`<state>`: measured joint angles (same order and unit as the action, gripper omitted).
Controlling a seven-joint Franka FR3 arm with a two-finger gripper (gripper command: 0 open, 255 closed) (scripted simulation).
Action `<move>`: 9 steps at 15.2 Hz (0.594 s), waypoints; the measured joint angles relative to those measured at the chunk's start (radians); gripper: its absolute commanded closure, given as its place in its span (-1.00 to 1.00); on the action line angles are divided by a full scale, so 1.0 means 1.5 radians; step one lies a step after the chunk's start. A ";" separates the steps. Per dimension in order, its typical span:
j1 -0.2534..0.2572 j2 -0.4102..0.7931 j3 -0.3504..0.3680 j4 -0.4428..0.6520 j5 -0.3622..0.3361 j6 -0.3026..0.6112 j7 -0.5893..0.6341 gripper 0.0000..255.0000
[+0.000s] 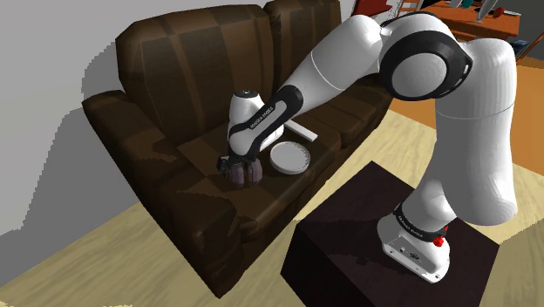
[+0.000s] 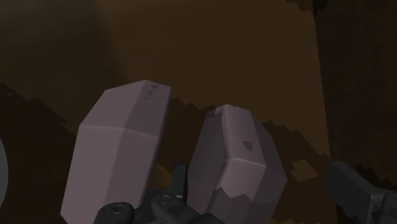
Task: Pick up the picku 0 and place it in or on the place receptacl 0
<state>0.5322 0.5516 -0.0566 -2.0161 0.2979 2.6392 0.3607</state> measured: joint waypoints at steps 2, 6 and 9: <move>0.000 0.000 0.000 0.000 0.000 0.000 0.000 -1.00; 0.000 0.001 0.000 0.000 0.000 0.000 0.000 1.00; 0.000 0.001 0.001 0.000 0.000 0.001 0.000 1.00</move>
<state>0.5324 0.5524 -0.0558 -2.0155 0.2986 2.6408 0.3606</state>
